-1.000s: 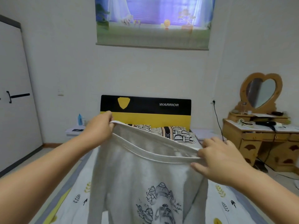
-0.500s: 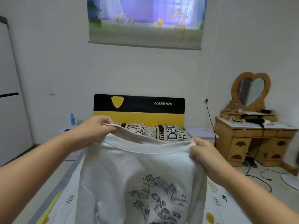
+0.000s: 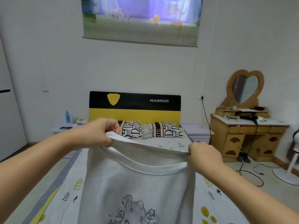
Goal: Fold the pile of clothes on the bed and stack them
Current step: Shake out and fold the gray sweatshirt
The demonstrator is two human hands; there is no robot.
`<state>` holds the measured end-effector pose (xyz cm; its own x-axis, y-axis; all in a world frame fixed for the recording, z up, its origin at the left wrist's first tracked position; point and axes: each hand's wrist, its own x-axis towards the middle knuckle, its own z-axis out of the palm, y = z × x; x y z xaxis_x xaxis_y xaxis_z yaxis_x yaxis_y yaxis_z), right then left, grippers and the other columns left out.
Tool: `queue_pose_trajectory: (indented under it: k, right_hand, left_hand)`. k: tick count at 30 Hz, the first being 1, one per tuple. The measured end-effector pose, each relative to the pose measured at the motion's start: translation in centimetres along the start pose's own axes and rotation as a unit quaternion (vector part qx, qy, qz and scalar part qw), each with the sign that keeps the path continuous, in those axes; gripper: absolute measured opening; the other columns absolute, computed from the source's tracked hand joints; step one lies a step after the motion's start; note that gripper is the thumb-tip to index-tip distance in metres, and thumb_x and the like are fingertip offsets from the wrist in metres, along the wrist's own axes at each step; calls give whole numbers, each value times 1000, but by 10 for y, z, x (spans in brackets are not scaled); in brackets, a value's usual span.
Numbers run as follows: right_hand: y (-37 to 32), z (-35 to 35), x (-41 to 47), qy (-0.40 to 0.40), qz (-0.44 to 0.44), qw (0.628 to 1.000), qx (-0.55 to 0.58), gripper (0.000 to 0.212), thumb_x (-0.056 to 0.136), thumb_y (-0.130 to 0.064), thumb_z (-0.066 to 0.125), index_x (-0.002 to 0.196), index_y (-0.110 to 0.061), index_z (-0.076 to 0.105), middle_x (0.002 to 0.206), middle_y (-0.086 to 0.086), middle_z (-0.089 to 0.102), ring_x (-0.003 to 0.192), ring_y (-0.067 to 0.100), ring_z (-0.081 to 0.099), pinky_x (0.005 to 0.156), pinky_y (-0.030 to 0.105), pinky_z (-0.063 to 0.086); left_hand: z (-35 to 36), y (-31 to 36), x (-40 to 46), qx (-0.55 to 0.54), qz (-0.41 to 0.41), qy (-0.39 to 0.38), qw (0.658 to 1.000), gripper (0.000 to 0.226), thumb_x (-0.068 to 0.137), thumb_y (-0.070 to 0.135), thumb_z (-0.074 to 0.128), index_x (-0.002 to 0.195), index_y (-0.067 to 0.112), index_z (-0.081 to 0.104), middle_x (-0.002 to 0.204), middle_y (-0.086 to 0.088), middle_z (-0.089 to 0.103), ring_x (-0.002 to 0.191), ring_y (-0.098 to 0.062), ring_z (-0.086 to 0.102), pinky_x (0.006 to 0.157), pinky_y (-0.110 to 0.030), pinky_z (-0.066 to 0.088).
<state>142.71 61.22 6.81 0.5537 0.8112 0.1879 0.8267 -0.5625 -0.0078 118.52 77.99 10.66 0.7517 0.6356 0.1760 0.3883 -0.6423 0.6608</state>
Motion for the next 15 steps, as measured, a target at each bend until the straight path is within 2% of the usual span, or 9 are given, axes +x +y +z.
queue_pose_trajectory:
  k: [3,5,7,9,10,12,13,15]
  right_hand:
    - [12,0,7,49,62,991,109,15,89,-12,41,77,-13,50,80,5,49,77,27,47,60,29,34]
    - [18,-1,9,89,57,970,219,23,91,-12,38,73,-10,52,76,7,51,73,26,47,58,31,31]
    - [18,-2,8,118,50,928,349,36,92,-12,38,57,-13,42,60,4,44,58,21,39,53,32,23]
    - [17,-1,8,134,63,876,459,41,94,-14,39,54,-17,34,54,1,33,53,16,28,53,31,17]
    - [17,0,8,137,61,867,476,41,95,-17,40,54,-18,34,54,0,30,54,15,27,54,31,16]
    - [17,5,10,140,31,878,457,43,94,-17,41,53,-19,30,52,-1,27,52,15,24,54,31,14]
    - [17,7,10,140,14,888,439,45,93,-15,42,51,-20,28,49,-2,26,50,14,22,53,31,14]
    - [19,11,11,116,-16,905,409,49,92,-14,46,47,-21,27,44,-5,25,44,13,22,50,30,14]
  left_hand:
    - [0,-9,-2,136,-24,-20,990,21,73,-1,52,71,20,53,66,7,55,61,-7,47,55,-18,36]
    - [3,-14,-2,204,-54,46,976,18,79,7,51,66,19,49,66,5,52,63,-8,47,54,-22,35]
    - [10,-21,-4,210,-82,158,961,23,83,11,50,61,17,49,61,1,51,60,-14,47,54,-28,32]
    - [19,-29,-4,116,-106,233,960,25,86,14,47,62,14,54,56,0,49,56,-17,45,54,-29,30]
    - [23,-32,-4,46,-120,248,960,27,89,16,45,64,11,53,57,-1,47,57,-19,43,56,-30,29]
    - [29,-35,-2,-85,-157,257,950,27,92,22,42,72,9,54,71,-7,51,71,-24,48,63,-32,31]
    - [30,-36,0,-128,-182,259,940,27,93,26,41,84,7,59,84,-10,57,83,-27,52,69,-33,34]
    - [32,-41,3,-160,-226,255,926,34,92,34,42,104,8,61,101,-12,61,96,-30,55,79,-35,40]
